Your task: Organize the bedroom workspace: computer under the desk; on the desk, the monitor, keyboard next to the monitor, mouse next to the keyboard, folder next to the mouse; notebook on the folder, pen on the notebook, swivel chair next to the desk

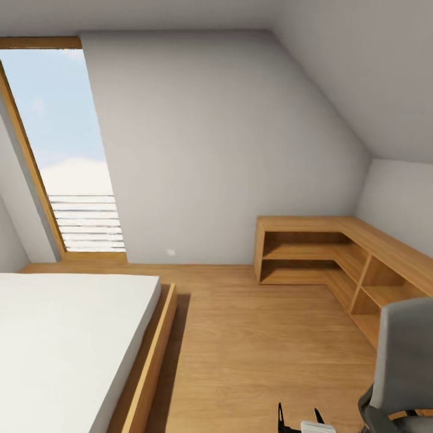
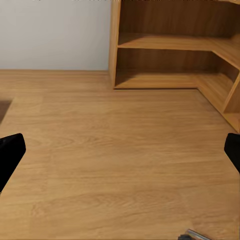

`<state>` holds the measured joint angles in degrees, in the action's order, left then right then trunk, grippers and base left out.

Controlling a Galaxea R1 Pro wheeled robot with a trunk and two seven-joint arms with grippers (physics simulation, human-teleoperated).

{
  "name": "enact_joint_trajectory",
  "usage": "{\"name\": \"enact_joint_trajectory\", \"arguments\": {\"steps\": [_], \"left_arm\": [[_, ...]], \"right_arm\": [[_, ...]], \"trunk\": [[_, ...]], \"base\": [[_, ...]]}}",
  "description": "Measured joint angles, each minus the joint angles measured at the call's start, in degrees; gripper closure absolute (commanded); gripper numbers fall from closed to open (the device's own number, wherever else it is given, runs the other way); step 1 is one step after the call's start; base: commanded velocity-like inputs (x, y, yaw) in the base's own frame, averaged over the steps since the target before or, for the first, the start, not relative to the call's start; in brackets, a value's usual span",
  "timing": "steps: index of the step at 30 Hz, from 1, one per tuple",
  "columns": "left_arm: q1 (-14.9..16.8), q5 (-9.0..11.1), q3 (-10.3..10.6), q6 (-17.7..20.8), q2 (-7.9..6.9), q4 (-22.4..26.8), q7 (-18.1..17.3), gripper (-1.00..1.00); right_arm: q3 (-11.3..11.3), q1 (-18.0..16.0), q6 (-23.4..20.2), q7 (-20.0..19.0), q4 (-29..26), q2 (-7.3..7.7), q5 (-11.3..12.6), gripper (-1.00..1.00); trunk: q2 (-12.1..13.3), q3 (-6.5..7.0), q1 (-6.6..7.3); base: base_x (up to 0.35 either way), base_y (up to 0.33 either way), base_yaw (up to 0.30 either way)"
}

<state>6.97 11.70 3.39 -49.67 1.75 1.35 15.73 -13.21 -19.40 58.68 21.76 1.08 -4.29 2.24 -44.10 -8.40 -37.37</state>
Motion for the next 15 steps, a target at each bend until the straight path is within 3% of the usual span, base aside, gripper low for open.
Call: {"name": "enact_joint_trajectory", "arguments": {"steps": [15], "left_arm": [[-0.01,0.0,0.01,0.0,0.0,0.0,0.0,-1.0]], "right_arm": [[-0.01,0.01,0.05,0.11,-0.05,-0.09,0.0,-1.0]], "trunk": [[0.0,0.0,0.0]], "base": [[0.327,0.0,0.0]]}}
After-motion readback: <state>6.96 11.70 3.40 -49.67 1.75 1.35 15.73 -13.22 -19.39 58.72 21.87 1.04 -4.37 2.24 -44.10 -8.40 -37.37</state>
